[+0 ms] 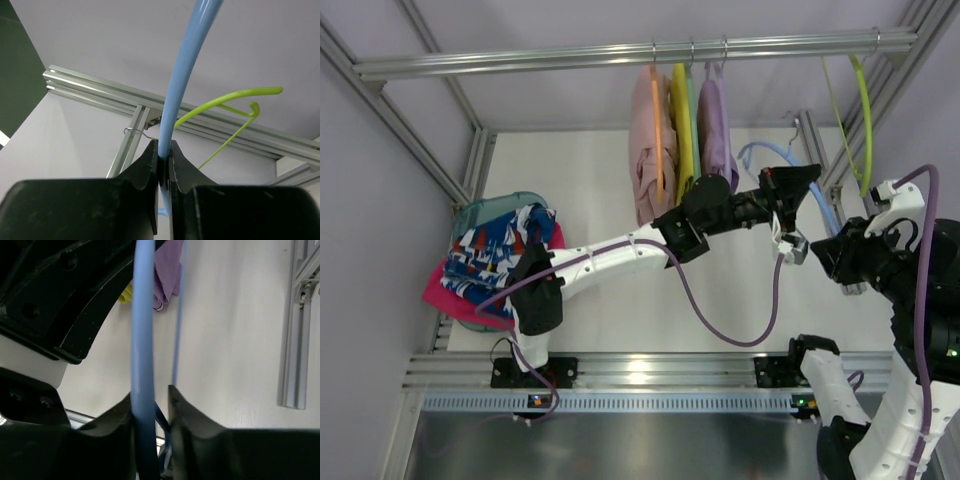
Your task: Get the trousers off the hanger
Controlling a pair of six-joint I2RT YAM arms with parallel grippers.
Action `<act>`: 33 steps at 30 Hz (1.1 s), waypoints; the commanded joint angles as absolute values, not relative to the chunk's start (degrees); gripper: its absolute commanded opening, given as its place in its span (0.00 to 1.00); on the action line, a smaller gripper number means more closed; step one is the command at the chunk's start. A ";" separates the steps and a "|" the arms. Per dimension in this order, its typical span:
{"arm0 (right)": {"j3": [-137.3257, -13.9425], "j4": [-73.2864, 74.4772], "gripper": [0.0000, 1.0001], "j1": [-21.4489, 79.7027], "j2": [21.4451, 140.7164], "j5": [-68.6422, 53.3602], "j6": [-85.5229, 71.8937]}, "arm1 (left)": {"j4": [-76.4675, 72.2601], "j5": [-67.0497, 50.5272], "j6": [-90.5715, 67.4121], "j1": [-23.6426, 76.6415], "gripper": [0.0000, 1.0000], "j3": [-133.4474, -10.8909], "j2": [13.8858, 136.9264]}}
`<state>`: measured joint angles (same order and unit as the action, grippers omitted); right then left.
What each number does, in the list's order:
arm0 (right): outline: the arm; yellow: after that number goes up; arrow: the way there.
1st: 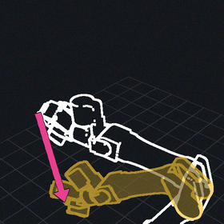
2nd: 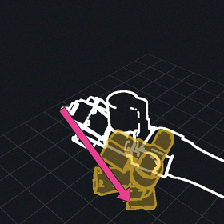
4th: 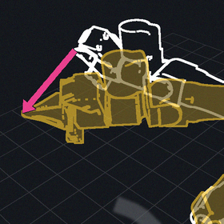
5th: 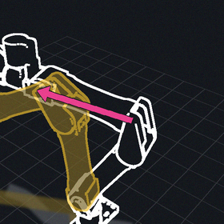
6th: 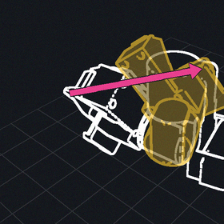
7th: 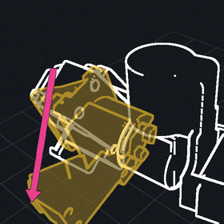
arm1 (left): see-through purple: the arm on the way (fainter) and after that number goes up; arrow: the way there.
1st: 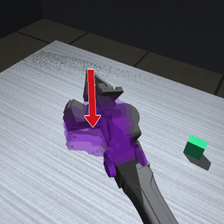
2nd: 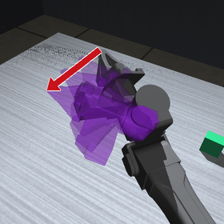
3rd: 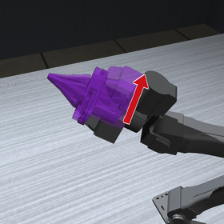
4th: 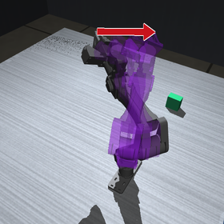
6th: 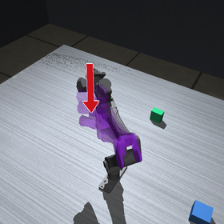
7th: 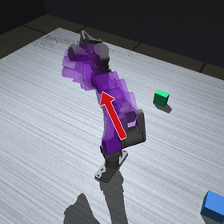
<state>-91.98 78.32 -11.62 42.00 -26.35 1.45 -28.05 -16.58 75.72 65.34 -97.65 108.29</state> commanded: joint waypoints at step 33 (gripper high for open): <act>-121.63 69.44 0.00 -10.90 66.87 -12.83 7.38 | 1.30 1.12 40.09 68.03 0.98 -86.66 69.35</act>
